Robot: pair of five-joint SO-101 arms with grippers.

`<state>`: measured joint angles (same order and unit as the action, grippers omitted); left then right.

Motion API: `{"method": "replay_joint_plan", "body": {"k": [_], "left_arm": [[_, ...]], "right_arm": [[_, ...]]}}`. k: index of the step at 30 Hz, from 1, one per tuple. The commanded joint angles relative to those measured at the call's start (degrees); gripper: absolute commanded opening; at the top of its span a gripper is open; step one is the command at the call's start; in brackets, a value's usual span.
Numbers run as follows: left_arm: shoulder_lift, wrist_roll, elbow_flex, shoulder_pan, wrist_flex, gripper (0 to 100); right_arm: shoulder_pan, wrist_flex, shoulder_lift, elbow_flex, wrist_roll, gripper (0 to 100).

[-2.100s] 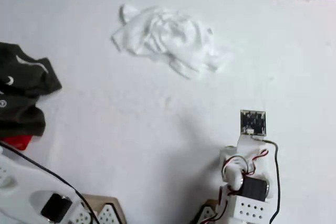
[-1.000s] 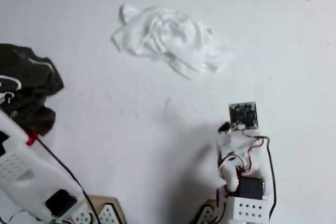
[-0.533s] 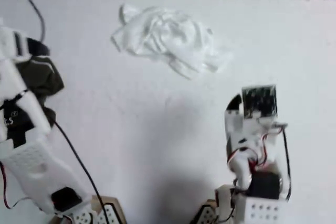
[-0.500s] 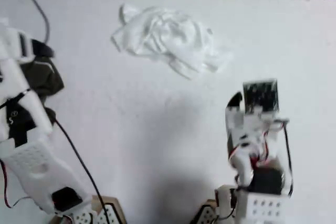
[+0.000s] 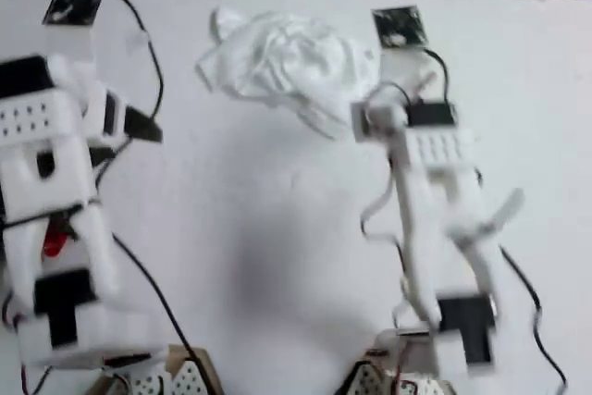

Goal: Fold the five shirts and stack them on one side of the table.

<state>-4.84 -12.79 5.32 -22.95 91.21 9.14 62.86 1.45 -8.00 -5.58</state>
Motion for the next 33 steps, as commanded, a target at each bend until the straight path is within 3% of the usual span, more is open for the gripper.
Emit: {"method": "replay_joint_plan", "body": {"k": [1, 7, 17, 19, 22, 25, 27, 31, 33], "left_arm": [[-12.9, 0.0, -20.4, 0.0, -11.7, 37], [-26.5, 0.0, -42.3, -0.1, -22.3, 37], [-35.3, -0.6, -48.9, -0.2, -22.8, 37], [-35.3, -2.7, -48.9, -0.2, -22.9, 37], [-35.2, -4.1, -48.9, -0.2, -23.0, 37], [-35.2, -4.4, -48.9, -0.2, -23.0, 37], [-35.2, -4.4, -48.9, -0.2, -23.1, 37], [-35.1, -4.3, -49.0, -0.2, -23.9, 37], [-35.1, -4.0, -49.0, -0.2, -23.9, 37]], "right_arm": [[2.8, 3.8, -16.5, 17.8, 0.8, 31.6], [3.9, 5.0, -39.3, 40.1, 1.1, 31.7], [4.2, 5.1, -66.2, 68.7, 1.1, 31.4], [4.2, 8.0, -68.3, 73.2, 0.8, 26.8], [4.1, 13.9, -69.8, 78.3, 0.7, 2.3], [3.6, 21.2, -69.9, 82.2, 0.7, 6.8], [3.6, 26.7, -69.5, 85.6, 0.7, 1.3], [5.3, 38.4, -68.1, 95.5, 0.7, 1.6], [5.8, 38.8, -66.9, 98.5, 0.7, 1.9]]}}
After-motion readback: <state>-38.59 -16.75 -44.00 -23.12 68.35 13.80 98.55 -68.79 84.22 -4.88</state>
